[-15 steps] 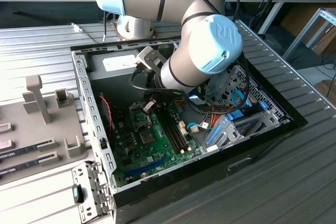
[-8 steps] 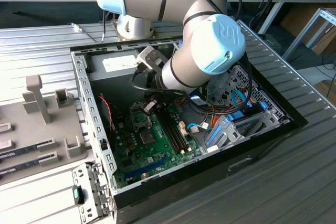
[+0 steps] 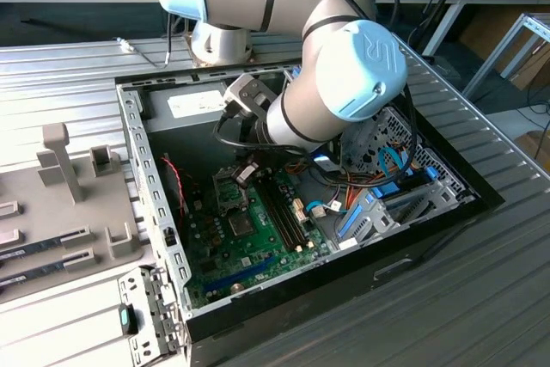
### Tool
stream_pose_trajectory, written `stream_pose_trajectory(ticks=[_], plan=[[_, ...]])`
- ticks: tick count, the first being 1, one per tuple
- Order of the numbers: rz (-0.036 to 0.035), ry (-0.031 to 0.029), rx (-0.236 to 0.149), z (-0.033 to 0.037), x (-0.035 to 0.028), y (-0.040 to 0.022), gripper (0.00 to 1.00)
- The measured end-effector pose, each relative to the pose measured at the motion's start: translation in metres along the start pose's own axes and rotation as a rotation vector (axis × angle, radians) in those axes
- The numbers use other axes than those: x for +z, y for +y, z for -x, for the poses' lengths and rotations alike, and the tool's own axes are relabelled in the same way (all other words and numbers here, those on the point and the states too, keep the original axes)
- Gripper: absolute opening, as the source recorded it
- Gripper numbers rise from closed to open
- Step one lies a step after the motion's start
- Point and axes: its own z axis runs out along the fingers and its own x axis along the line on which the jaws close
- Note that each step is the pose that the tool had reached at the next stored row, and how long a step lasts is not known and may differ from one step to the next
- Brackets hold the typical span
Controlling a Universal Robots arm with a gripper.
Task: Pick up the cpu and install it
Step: 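Close the cpu cover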
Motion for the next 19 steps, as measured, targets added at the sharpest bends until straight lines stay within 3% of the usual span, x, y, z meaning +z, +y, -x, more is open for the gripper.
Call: stream_pose_trajectory(ticks=[6,19], plan=[[0.0037,-0.0025,0.0,-0.0014,-0.0051,-0.0012,0.11],[0.0039,-0.0028,0.0,-0.0006,-0.0194,0.002,0.11]])
